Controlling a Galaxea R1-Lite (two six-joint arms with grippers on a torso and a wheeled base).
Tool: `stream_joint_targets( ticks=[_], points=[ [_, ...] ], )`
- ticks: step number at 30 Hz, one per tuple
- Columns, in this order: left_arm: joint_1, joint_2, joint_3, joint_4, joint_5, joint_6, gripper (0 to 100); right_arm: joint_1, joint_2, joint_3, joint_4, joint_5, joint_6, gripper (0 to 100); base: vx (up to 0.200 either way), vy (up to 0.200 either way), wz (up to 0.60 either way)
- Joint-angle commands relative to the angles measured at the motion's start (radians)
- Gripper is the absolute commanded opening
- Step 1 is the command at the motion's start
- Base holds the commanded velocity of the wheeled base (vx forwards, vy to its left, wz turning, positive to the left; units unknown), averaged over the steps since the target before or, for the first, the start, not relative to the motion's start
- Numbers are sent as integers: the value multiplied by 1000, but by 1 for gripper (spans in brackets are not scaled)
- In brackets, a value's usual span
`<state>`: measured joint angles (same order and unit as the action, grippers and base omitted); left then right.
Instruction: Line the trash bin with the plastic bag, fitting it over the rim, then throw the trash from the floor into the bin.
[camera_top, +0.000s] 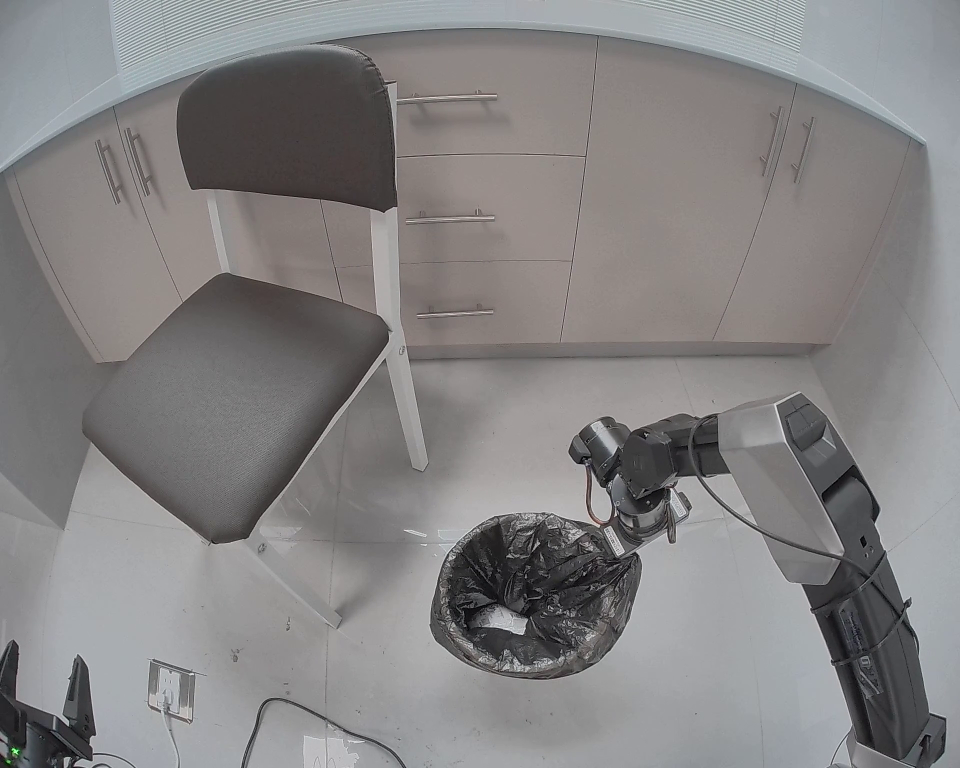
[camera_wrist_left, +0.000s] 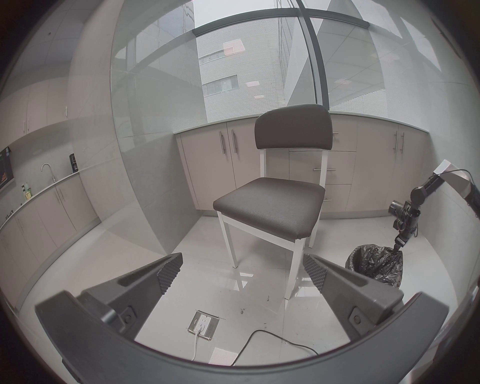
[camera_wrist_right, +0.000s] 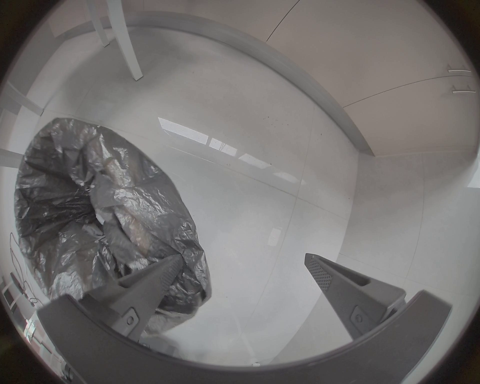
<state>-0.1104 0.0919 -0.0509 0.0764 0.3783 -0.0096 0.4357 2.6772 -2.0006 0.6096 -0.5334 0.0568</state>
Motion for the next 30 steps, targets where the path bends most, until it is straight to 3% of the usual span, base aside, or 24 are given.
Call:
stream_joint_targets(
  ticks=[1,9,23,30],
  points=[
    [0,6,0,0,1,-1,100,-11,75,1,-57,-8,-3,100,0,0,0],
    [0,6,0,0,1,-4,100,-31,151,1,-188,-17,-3,100,0,0,0],
    [0,6,0,-3,-9,-38,100,-54,-37,1,-125,-19,-8,100,0,0,0],
    [0,8,8,-43,-230,-110,100,-112,-220,1,-53,-17,-9,100,0,0,0]
  ],
)
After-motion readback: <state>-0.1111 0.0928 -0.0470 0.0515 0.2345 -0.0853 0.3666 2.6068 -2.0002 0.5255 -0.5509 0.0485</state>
